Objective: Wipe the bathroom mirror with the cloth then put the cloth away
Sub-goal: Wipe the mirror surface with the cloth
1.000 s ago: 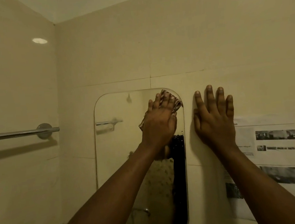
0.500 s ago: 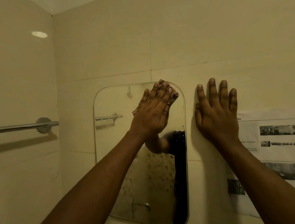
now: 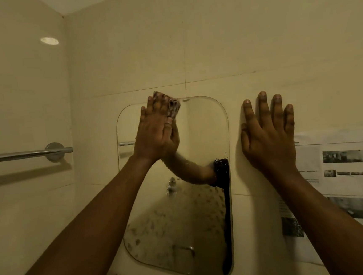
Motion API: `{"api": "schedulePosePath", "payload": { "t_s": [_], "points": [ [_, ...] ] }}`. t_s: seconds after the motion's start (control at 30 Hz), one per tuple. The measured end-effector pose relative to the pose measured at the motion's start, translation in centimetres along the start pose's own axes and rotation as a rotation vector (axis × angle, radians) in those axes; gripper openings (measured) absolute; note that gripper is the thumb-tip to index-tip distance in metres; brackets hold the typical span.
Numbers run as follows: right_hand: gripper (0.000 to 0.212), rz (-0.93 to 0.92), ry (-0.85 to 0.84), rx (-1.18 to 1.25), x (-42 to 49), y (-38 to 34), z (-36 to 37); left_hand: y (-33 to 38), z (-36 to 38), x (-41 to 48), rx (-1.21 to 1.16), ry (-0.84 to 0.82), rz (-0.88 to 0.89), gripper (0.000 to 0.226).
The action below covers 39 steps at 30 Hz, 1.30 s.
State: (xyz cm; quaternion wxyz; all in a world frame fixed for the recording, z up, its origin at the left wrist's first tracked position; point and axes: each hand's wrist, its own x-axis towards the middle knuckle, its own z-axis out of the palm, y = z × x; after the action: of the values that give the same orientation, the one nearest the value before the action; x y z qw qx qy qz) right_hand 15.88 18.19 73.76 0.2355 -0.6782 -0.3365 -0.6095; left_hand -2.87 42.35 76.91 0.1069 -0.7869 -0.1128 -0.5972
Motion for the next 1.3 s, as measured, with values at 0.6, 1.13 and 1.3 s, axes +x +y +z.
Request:
{"api": "schedulePosePath", "payload": {
  "t_s": [0.6,1.13,1.3],
  "points": [
    [0.069,-0.003,0.014,0.018,0.0,-0.1,0.0,-8.2,-0.4,-2.1,-0.058,0.046,-0.332,0.064],
    [0.070,-0.003,0.020,-0.003,0.0,-0.1,0.5,-0.4,1.7,0.4,-0.163,0.144,-0.125,0.060],
    [0.069,0.002,0.019,-0.012,0.0,0.0,0.6,3.3,2.1,0.8,-0.126,0.089,-0.018,0.063]
  ]
}}
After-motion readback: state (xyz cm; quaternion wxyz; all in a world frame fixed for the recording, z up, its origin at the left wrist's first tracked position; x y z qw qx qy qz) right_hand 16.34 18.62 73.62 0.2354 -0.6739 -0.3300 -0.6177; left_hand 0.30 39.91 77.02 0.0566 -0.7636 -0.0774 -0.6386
